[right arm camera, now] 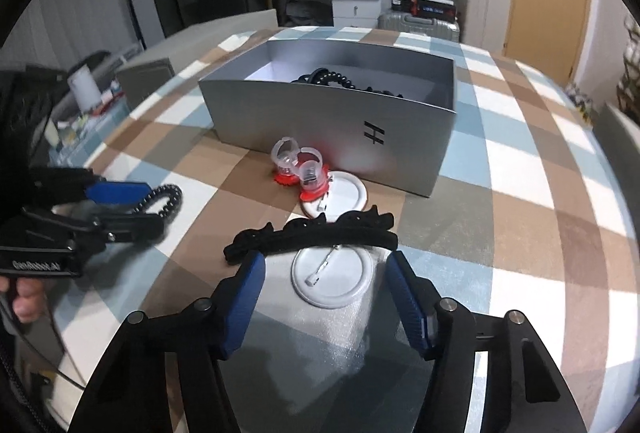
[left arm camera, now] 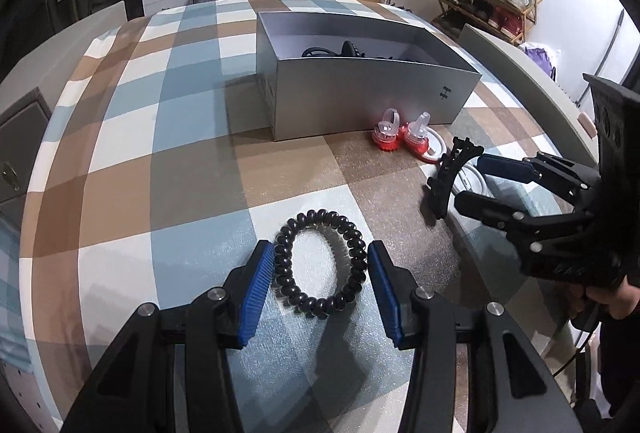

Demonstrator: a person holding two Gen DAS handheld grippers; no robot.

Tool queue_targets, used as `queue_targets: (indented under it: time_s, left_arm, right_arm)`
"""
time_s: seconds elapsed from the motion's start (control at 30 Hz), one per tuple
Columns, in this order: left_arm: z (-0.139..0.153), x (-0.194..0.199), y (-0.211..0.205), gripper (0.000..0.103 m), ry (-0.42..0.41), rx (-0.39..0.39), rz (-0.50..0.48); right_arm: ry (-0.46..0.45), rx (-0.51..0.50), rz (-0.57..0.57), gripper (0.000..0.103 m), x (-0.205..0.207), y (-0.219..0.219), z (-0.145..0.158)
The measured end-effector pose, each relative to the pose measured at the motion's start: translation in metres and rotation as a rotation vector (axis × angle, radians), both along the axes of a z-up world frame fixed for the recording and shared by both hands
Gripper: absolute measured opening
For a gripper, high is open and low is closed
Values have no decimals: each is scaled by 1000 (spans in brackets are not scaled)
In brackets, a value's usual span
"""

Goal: Organize jewelry
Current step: 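Hold the bracelet in the left gripper while the right gripper grasps a white round badge, then carry the bracelet and badge into the grey box and open both grippers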

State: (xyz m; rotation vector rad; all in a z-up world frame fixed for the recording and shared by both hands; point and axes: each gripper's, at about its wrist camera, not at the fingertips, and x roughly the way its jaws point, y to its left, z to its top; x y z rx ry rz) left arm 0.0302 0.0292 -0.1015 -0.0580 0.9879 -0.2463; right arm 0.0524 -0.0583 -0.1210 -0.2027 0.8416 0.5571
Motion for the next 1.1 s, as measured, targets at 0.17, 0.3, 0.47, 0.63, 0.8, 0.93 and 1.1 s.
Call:
queue_targets:
  time_s: [0.17,0.3,0.47,0.63,0.8,0.93,1.1]
  left_arm:
    - [0,-1,1,42,-2,-4,-5]
    - [1,-2,3,42,0,-15,-4]
    - [1,-3,3,43,1,-20,-3]
    - [2,-3,3,42,8,-32,-6]
    - [7,-4,1,43,-6,-35,-8]
    - [12,-5,-1,43,-17,-39,-11]
    - [27,-8,1,42,-64,-30,39]
  right_arm:
    - [-41,-60,42,41,-8,8,0]
    - [-38,-45,43,41,-9,5,0]
    - [-20,12,52,41,-14,-2,4]
    - [25,111,62,41,-20,-15,9]
    - [53,199,49,41,-24,-29,13]
    - [42,251,37,41,-27,-37,19]
    - [22,330,53,41,-27,-42,31]
